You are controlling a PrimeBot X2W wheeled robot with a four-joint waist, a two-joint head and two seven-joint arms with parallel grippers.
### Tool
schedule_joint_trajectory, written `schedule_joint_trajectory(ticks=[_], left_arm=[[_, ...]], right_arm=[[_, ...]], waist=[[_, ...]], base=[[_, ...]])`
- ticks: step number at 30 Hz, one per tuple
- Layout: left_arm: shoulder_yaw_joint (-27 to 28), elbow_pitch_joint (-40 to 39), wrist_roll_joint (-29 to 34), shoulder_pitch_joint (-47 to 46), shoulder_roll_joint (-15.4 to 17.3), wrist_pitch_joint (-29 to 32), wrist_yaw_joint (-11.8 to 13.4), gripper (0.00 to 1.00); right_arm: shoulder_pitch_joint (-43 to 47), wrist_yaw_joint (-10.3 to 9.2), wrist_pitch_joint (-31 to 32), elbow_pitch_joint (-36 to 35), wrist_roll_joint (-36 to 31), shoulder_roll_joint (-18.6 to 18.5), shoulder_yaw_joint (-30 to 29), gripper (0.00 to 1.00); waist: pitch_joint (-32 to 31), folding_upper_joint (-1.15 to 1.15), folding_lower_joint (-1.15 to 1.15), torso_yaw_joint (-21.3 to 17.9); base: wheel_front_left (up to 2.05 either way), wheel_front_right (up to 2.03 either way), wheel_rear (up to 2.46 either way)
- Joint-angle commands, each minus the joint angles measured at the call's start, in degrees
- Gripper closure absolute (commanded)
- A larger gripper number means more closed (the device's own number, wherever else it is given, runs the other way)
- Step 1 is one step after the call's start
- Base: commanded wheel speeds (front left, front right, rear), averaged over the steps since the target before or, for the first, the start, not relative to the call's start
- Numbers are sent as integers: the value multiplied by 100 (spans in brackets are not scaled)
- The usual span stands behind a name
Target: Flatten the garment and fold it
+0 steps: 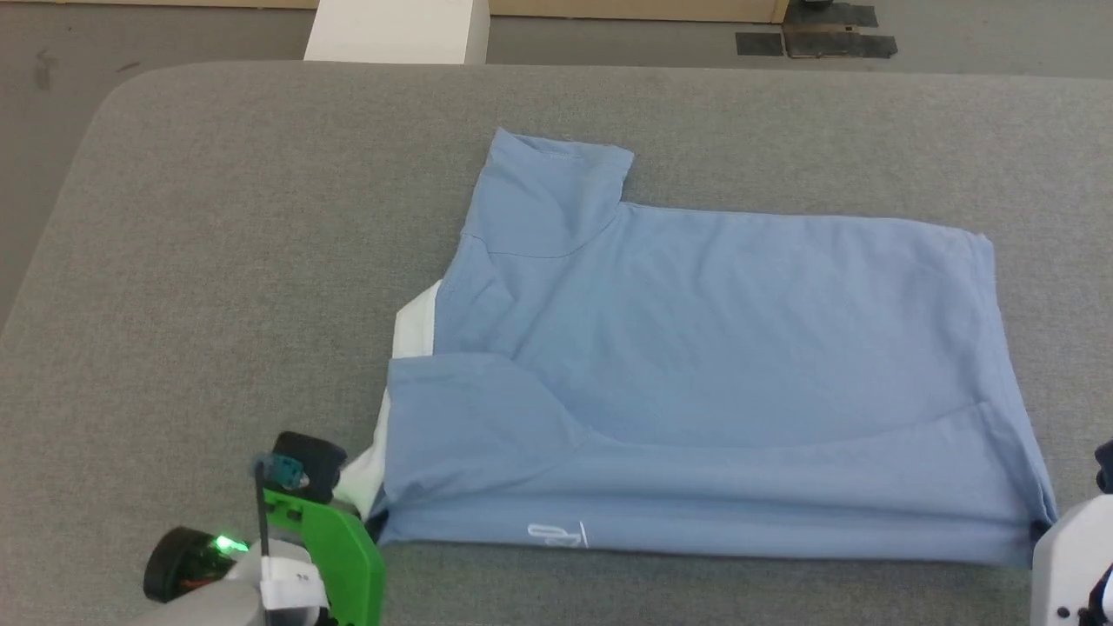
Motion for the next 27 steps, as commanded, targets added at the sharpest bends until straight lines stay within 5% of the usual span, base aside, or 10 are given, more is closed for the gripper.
schedule_joint_trajectory(ticks=[1, 6, 7, 8, 20, 27], left_arm=[[-11, 86, -50, 77, 8, 46, -1, 100], [-162, 418, -66, 86, -312, 115, -166, 100], [-171, 500, -66, 84, -360, 103, -193, 75], [-179, 561, -55, 80, -388, 90, -208, 4], [488, 571, 248, 30, -205, -1224, 70, 0], [917, 298, 461, -91, -219, -2028, 295, 0]], right_arm=[[72, -14, 23, 14, -79, -11, -95, 100], [62, -14, -49, 226, -213, 105, -59, 100], [30, -14, -99, 267, -245, 109, -33, 83], [4, -14, -156, 288, -265, 103, -1, 2], [-498, -14, -2260, -217, 108, -435, 705, 0], [-543, -14, -3491, -214, 406, -297, 992, 0]], waist=[[11, 0, 0, 2], [51, 0, 0, -2], [50, 0, 0, -10], [43, 0, 0, -14], [-222, 0, 0, -72], [-209, 0, 0, -247]], base=[[0, 0, 0], [0, 0, 0], [0, 0, 0], [0, 0, 0], [0, 0, 0], [0, 0, 0]])
